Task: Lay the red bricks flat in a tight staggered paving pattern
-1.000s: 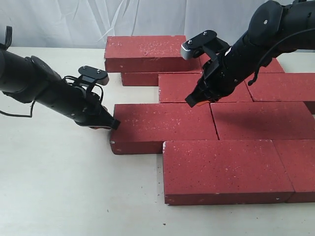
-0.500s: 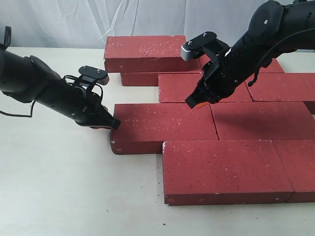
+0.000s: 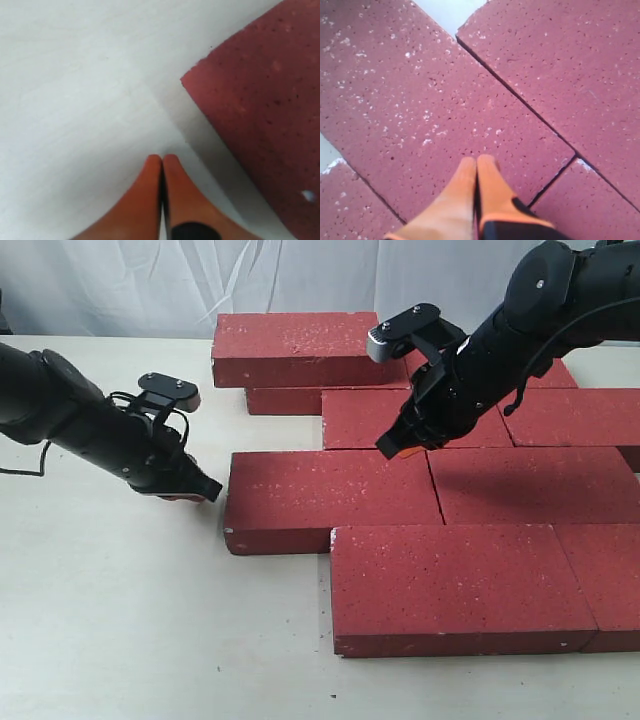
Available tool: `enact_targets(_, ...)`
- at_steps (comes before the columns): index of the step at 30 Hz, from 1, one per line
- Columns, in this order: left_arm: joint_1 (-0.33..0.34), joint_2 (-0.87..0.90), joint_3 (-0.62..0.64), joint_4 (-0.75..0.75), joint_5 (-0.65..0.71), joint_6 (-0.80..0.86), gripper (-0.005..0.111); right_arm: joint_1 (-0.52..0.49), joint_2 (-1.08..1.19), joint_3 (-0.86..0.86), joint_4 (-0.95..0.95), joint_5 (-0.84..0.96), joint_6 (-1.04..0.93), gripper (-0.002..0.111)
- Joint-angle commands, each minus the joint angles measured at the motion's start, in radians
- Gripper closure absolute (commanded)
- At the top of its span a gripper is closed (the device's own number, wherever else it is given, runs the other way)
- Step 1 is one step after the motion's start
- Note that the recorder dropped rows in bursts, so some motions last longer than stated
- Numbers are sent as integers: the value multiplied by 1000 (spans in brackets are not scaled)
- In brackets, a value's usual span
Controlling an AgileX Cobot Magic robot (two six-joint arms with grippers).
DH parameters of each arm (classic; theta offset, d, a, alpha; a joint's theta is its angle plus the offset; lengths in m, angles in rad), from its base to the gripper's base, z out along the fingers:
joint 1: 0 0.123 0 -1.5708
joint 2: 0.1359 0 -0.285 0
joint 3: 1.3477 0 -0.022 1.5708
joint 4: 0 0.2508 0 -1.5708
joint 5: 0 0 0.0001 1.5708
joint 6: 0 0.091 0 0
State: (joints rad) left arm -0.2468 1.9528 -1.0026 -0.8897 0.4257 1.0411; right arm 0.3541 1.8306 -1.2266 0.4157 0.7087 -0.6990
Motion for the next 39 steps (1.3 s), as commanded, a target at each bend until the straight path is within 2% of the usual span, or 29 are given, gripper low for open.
enact_targets(1,23,-33,4,5,61,-13,107,-5,-11,4,6,-13,-3,109)
enact_targets(4,25,-92,4,-22,64,-13,107,-5,-18,4,92,-13,-31,109)
enact_targets(6,23,-135,-7,-102,-3,0,107,-5,-32,2,199,-52,-158,109)
enact_targets(8,17,-163,-30,-221,-139,79,107,-5,-46,-2,295,-135,-306,109)
enact_targets(11,15,-169,-82,-385,-363,188,107,-5,-49,-20,392,-357,-347,109)
enact_targets(13,15,-163,-115,-397,-476,193,107,-5,-47,-30,428,-523,-347,109)
enact_targets(15,17,-161,-136,-344,-516,197,107,-7,-40,-51,415,-625,-347,109)
enact_targets(18,31,-161,-178,-253,-512,197,107,-34,-24,-108,404,-610,-347,109)
enact_targets(23,101,-159,-287,-265,-328,191,107,-129,31,-279,405,-389,-279,109)
enact_targets(24,130,-152,-329,-262,-255,190,107,-164,66,-355,394,-251,-226,109)
enact_targets(26,173,-120,-402,-140,-120,192,107,-192,125,-476,291,-56,-134,109)
enact_targets(28,196,-91,-459,86,-36,151,107,-192,184,-594,54,68,8,109)
enact_targets(29,196,-79,-477,217,-45,10,107,-184,215,-645,-56,91,105,109)
enact_targets(30,203,-59,-504,363,-43,-211,107,-183,242,-680,-159,96,197,109)
enact_targets(31,203,-19,-565,560,29,-479,107,-179,284,-734,-264,101,308,109)
enact_targets(32,203,7,-596,615,79,-540,107,-179,300,-753,-285,108,334,109)
enact_targets(33,203,69,-687,663,236,-603,107,-178,345,-800,-292,135,361,109)
enact_targets(34,203,125,-765,664,352,-633,107,-177,384,-839,-292,165,361,109)
enact_targets(35,203,164,-826,664,411,-654,107,-177,413,-878,-292,187,361,109)
enact_targets(37,197,237,-914,635,461,-675,107,-177,484,-965,-294,242,361,109)
enact_targets(39,185,293,-964,577,446,-663,107,-177,540,-1031,-287,241,361,109)
